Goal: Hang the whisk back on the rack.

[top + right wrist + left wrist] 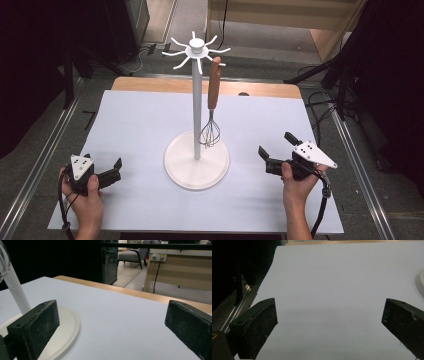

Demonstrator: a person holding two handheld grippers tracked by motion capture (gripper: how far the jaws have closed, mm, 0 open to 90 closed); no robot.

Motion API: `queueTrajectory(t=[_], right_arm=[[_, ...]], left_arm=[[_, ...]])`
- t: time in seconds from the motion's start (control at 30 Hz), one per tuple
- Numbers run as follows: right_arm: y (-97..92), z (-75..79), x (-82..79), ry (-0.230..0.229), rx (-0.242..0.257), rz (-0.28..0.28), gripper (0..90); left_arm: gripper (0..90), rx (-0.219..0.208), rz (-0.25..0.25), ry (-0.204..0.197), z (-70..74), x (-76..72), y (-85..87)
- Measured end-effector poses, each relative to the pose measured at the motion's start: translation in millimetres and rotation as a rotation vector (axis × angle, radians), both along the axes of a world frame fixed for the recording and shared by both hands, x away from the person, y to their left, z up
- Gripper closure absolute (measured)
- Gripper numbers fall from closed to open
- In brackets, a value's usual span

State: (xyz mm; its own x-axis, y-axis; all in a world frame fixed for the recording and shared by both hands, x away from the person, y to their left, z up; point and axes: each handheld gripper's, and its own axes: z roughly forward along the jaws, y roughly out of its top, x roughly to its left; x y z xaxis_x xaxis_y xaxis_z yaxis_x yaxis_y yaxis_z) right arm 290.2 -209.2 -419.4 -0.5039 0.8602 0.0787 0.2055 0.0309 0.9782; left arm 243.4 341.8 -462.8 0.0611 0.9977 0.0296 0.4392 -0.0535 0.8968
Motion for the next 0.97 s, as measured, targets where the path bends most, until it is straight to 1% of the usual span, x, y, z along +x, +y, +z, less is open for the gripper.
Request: queueTrajectory(t=[0.07, 0.17, 0.2, 0.27, 0.3, 0.4, 0.5, 0.53, 0.57, 0.6, 0.67, 0.7, 0.73, 0.8, 0.9, 0.97], right_arm=[[-5.1, -6.9, -0.2, 0.008, -0.019, -0.025, 0.0], [-8.3, -11.4, -1.0, 0.016, -0.026, -0.035, 0.0], [-11.9, -16.3, -1.1, 0.028, -0.025, -0.047, 0.0], [-13.7, -18.2, -1.0, 0.027, -0.03, -0.052, 0.0], [-17.9, -23.1, -1.3, 0.044, -0.033, -0.066, 0.0], [-21.2, -26.5, -1.5, 0.054, -0.032, -0.078, 0.0], [-29.4, -33.1, -1.3, 0.069, -0.035, -0.098, 0.0], [-34.3, -37.0, -1.2, 0.082, -0.042, -0.114, 0.0], [-34.3, -37.0, -1.2, 0.082, -0.042, -0.114, 0.0], [-39.9, -41.3, -2.0, 0.092, -0.041, -0.13, 0.0], [-41.8, -43.2, -1.9, 0.092, -0.046, -0.137, 0.0], [-44.3, -45.9, -2.2, 0.097, -0.055, -0.147, 0.0], [-49.1, -51.8, -3.5, 0.117, -0.063, -0.164, 0.0], [-51.0, -54.0, -3.7, 0.118, -0.063, -0.169, 0.0], [-57.4, -61.5, -3.9, 0.136, -0.036, -0.187, 0.0], [-58.4, -59.4, -4.7, 0.123, -0.022, -0.185, 0.0]], left_arm=[[0.6, 0.0, 0.0, 0.0, 0.0, 0.0, -0.1], [0.6, 0.001, 0.0, 0.001, 0.0, 0.1, -0.1], [0.6, 0.0, 0.0, 0.0, 0.0, 0.0, 0.0], [0.6, 0.0, 0.0, 0.0, 0.0, 0.0, -0.1], [0.6, 0.0, 0.0, 0.0, 0.0, 0.0, -0.1], [0.6, 0.001, 0.0, 0.0, 0.0, 0.1, 0.0], [0.6, 0.0, 0.0, 0.001, -0.1, 0.1, -0.1], [0.6, 0.0, 0.0, 0.001, 0.0, 0.0, 0.0], [0.6, 0.0, 0.0, 0.001, 0.0, 0.0, 0.0], [0.6, 0.0, 0.0, 0.001, 0.0, 0.1, 0.0], [0.6, -0.001, 0.0, 0.001, 0.0, 0.1, 0.0], [0.6, -0.001, 0.0, 0.001, 0.0, 0.0, 0.1], [0.6, -0.001, 0.0, 0.002, 0.1, 0.0, 0.2], [0.6, -0.001, 0.0, 0.002, 0.1, 0.0, 0.2], [0.6, 0.0, 0.0, 0.001, 0.0, 0.1, -0.1], [0.6, -0.001, 0.0, 0.001, 0.0, 0.1, 0.1]])
